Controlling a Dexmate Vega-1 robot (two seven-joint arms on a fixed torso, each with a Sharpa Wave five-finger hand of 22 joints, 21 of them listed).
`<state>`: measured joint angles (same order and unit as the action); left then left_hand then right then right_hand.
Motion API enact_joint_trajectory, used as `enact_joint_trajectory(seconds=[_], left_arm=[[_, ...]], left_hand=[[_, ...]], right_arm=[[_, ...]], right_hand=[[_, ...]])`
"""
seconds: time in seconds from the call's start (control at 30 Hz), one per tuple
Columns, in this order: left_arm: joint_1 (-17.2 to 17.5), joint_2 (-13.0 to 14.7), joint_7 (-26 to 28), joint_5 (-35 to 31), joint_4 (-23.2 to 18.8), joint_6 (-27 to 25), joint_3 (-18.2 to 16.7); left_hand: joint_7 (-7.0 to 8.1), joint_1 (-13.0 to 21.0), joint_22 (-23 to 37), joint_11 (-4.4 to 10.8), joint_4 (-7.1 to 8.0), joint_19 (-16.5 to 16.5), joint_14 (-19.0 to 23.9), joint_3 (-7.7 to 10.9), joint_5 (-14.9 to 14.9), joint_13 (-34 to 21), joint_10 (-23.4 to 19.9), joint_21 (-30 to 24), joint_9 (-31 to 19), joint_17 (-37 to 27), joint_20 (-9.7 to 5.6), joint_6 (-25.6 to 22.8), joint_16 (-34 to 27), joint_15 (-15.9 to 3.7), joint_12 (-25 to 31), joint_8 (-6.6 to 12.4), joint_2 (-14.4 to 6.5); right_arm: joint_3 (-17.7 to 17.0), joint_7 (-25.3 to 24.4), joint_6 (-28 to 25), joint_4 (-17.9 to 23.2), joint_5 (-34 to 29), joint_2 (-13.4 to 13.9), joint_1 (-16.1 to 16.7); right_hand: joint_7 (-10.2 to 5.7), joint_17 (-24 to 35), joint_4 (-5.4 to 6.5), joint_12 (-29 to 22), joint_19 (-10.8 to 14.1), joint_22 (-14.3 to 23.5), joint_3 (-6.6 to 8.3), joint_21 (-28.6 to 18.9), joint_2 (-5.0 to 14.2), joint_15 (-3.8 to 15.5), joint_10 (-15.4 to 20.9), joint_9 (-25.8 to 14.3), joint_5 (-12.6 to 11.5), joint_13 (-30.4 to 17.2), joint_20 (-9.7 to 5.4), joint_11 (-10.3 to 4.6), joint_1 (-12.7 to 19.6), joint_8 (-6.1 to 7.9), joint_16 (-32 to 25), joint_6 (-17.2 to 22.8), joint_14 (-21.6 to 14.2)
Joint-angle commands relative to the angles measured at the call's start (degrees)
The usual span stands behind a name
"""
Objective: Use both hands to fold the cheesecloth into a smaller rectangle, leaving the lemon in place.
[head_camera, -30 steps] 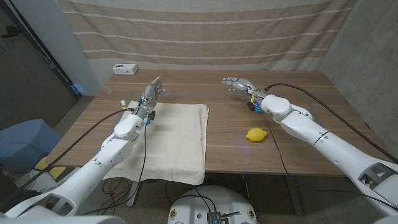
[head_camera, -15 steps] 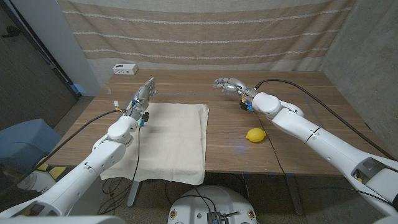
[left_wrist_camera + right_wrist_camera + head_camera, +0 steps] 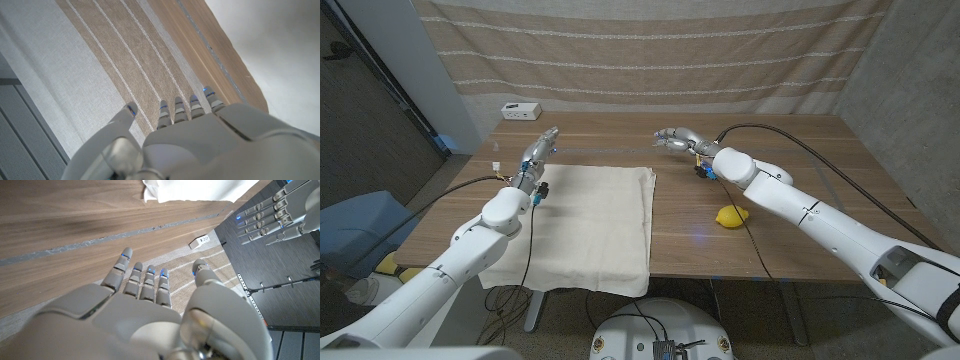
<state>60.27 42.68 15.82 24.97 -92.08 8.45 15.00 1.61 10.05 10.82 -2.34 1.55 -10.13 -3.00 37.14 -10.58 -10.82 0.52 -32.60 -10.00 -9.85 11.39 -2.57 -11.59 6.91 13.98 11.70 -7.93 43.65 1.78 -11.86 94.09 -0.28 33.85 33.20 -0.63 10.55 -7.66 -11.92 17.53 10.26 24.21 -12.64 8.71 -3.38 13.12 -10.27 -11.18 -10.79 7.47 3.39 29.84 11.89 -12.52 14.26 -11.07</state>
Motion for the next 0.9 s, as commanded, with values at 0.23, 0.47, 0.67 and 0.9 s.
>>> enact_joint_trajectory(seconds=[0.23, 0.47, 0.67, 0.9], left_arm=[[5.25, 5.35, 6.88, -5.75, -6.49, -7.49, -3.68], [7.73, 6.70, 8.50, -6.38, -8.45, -10.24, -5.67], [9.61, 8.08, 10.98, -8.09, -10.57, -14.35, -7.14], [9.77, 9.39, 13.41, -11.06, -12.18, -20.07, -7.45]], left_hand=[[0.16, 1.49, 0.22, -0.16, -1.07, -1.23, 0.13, 0.46, 0.29, -0.19, -1.35, 0.14, -0.32, -0.18, 0.61, -1.10, 0.38, -0.19, 0.41, 0.32, -0.17], [-0.08, 2.18, 0.25, -0.30, -1.68, -1.00, 0.36, 0.70, 0.42, -0.20, -1.98, 0.18, -0.34, -0.17, 0.66, -1.80, 0.39, -0.25, 0.46, 0.32, -0.40], [-0.11, 3.16, 0.29, -0.06, -2.65, -0.06, 1.73, 0.90, 0.58, -0.22, -3.23, 0.01, -0.37, -0.16, 0.58, -2.60, 0.04, -0.70, 0.64, 0.23, -0.41], [0.35, 5.30, 0.31, 0.68, -4.85, 2.25, 4.34, 1.26, 0.58, -0.21, -4.95, -0.55, -0.39, -0.20, 0.03, -3.86, -0.46, -1.66, 0.73, 0.11, -0.24]], right_arm=[[6.20, -1.18, -4.46, -0.32, -10.45, -3.04, -2.17], [7.52, -2.16, -6.77, 0.27, -13.83, -3.69, -2.02], [8.88, -4.52, -8.39, 0.58, -17.62, -4.32, -1.25], [10.21, -5.27, -9.00, 0.08, -20.11, -5.39, -0.77]], right_hand=[[0.07, 0.13, -0.91, -0.29, 0.55, 0.17, 0.49, -0.25, -0.01, 1.82, 1.11, -0.31, 0.32, -0.14, -0.36, -0.54, 1.82, 0.23, -0.14, 1.45, -1.01], [-0.06, 0.05, -1.45, -0.20, 1.01, 0.16, 0.28, -0.32, -0.78, 2.62, 1.43, -0.31, 0.32, -0.13, -0.54, -0.68, 2.57, 0.13, -0.17, 1.85, -1.65], [-0.23, 0.12, -2.21, -0.54, 3.30, 0.21, -0.22, -0.92, -2.38, 4.46, 3.67, -0.32, -0.15, -0.19, -0.86, -0.83, 4.71, -0.03, -1.00, 2.76, -4.99], [-0.64, 0.46, -2.23, -1.11, 5.09, 0.33, -1.51, -1.34, -4.59, 6.11, 6.78, -0.33, -0.72, -0.35, -1.42, -0.65, 6.18, 0.18, -2.11, 4.60, -8.54]])
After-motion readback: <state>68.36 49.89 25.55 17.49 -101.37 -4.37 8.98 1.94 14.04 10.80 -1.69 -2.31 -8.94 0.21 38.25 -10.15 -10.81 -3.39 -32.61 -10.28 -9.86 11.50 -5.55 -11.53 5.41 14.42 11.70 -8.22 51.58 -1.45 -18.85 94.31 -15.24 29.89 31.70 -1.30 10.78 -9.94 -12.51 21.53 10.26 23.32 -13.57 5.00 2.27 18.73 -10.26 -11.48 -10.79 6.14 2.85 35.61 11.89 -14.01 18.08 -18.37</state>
